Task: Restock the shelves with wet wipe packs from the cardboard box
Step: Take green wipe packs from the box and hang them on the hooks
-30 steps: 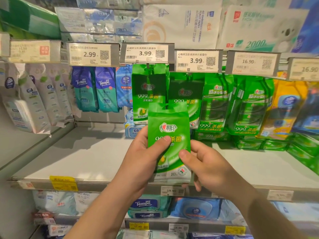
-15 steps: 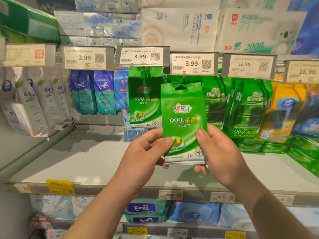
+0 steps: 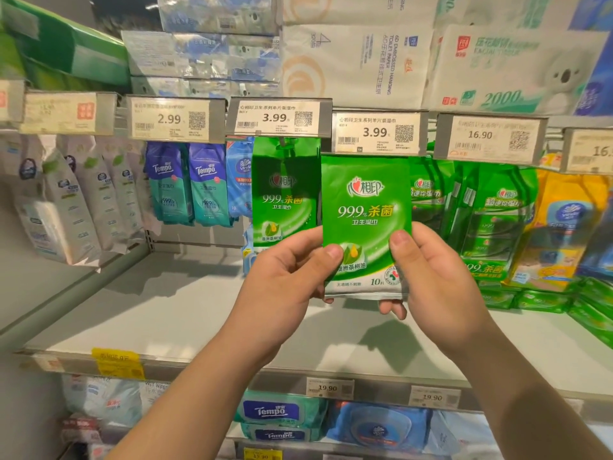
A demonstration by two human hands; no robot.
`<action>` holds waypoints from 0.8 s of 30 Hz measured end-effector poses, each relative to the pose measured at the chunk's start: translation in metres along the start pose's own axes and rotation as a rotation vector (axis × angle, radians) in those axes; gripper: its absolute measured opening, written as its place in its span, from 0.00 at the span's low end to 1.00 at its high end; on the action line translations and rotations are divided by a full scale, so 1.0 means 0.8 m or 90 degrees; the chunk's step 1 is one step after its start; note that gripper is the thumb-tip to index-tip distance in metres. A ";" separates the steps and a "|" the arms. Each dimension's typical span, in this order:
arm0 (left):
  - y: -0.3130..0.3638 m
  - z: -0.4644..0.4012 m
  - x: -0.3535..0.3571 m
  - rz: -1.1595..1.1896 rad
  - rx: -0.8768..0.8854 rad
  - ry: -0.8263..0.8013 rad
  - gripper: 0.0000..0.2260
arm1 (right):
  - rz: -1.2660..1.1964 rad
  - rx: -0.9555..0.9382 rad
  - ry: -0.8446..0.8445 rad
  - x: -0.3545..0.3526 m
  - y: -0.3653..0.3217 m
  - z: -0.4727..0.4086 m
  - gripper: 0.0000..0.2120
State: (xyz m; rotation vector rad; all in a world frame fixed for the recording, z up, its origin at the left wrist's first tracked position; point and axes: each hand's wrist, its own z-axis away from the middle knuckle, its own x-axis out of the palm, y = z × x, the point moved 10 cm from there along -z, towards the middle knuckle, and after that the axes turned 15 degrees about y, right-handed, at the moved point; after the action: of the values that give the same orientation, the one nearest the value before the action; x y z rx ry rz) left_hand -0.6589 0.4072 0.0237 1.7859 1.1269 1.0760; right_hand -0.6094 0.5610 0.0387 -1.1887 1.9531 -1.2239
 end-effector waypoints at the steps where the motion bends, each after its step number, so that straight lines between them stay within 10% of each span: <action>1: -0.001 -0.002 0.002 0.002 -0.003 0.000 0.11 | 0.001 0.002 0.002 0.000 0.001 -0.002 0.18; 12: -0.041 -0.011 -0.009 -0.030 -0.067 0.064 0.27 | -0.010 0.039 0.025 -0.003 0.038 -0.012 0.17; 24: -0.055 -0.016 -0.005 -0.086 -0.102 0.096 0.06 | 0.076 0.097 0.022 0.001 0.075 -0.022 0.18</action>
State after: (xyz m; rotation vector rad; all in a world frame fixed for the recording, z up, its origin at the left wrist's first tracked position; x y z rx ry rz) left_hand -0.6845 0.4198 -0.0122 1.5037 1.1964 1.1993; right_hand -0.6475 0.5800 -0.0076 -0.9669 1.8882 -1.3125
